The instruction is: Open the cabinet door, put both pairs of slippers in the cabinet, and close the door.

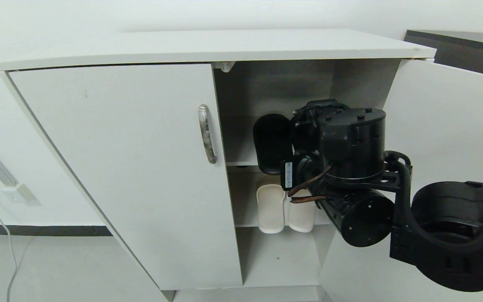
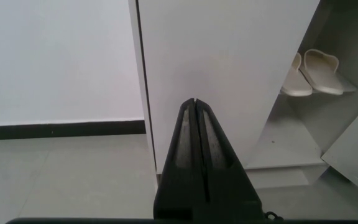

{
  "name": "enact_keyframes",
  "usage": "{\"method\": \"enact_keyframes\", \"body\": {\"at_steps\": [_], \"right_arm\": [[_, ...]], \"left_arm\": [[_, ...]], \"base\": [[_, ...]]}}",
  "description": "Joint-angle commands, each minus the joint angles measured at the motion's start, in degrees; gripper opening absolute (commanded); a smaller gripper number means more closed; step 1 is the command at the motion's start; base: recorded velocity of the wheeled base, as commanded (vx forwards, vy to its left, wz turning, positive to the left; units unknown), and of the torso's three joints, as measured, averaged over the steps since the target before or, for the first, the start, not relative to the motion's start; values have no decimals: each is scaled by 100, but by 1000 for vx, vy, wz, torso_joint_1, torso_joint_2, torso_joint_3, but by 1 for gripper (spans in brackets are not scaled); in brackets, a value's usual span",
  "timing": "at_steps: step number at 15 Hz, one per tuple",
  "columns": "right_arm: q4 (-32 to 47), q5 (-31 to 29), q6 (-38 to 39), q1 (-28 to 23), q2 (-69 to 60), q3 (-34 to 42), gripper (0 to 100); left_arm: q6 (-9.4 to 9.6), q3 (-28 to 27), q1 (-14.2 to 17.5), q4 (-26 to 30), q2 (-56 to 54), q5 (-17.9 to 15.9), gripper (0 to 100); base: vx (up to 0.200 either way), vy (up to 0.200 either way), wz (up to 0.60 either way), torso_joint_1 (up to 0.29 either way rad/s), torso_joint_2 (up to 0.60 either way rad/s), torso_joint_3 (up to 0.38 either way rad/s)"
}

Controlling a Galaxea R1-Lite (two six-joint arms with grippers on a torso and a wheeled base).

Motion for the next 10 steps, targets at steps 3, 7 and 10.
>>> {"method": "enact_keyframes", "body": {"at_steps": [3, 7, 10], "right_arm": [[-3, 2, 4, -5, 71, -1, 0], [-3, 20, 13, -5, 106, 8, 0], [-64, 64, 48, -5, 63, 219, 0]], "left_arm": [[-9, 1, 1, 0, 7, -2, 0], [-9, 1, 1, 0, 7, -2, 0], [-9, 1, 1, 0, 7, -2, 0]], "base": [[-200, 0, 0, 7, 4, 4], [-200, 0, 0, -2, 1, 5], [-200, 0, 0, 1, 2, 1]]}}
